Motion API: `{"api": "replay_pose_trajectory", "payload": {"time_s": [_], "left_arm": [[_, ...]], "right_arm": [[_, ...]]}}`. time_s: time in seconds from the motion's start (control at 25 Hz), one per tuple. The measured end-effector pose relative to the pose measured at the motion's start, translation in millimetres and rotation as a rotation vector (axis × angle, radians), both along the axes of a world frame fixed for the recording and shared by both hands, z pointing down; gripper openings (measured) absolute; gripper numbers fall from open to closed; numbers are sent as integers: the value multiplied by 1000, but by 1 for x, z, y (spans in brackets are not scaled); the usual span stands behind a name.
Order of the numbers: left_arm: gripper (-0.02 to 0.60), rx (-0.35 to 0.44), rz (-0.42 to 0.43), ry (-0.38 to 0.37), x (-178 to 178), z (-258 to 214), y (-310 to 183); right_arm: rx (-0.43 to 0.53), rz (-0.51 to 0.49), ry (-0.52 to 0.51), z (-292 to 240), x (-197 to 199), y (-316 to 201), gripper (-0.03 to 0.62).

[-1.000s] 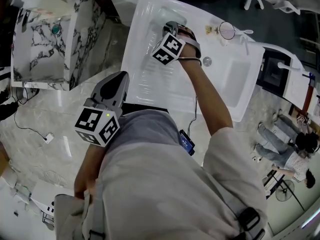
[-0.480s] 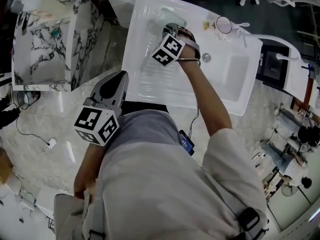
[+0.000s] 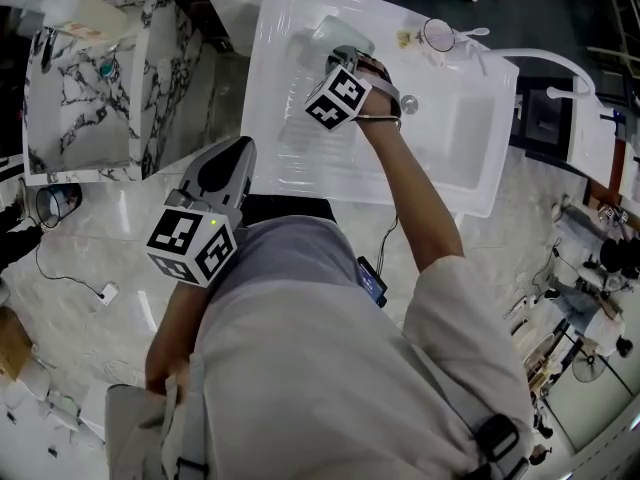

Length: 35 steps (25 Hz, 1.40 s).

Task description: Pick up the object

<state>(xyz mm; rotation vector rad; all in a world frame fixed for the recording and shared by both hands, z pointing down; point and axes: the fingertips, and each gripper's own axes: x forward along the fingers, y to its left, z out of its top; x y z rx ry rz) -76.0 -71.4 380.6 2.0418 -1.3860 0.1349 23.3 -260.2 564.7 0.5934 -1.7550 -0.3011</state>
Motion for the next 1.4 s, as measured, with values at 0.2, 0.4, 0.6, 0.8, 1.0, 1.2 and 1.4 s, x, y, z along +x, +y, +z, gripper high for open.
{"api": "replay_pose_trajectory", "payload": {"time_s": [0.2, 0.4, 0.6, 0.8, 1.0, 1.2, 1.4], "left_arm": [[2, 6, 8, -9, 1, -2, 7], [2, 16, 20, -10, 1, -5, 13], [2, 23, 26, -12, -3, -7, 18], [2, 30, 32, -6, -6, -10, 24], [2, 33, 50, 0, -6, -9, 30], [2, 41, 69, 5, -5, -12, 34], [2, 44, 75, 4, -6, -14, 40]], "right_arm": [[-7, 25, -18, -6, 3, 7, 63], [-12, 42, -34, -13, 4, 17, 63], [-17, 62, -42, -16, 4, 25, 63], [-33, 84, -50, -18, 8, 37, 63], [-47, 120, -77, -21, 9, 48, 63], [-58, 140, -88, -22, 11, 60, 63], [-69, 156, -99, -23, 13, 72, 63]]}}
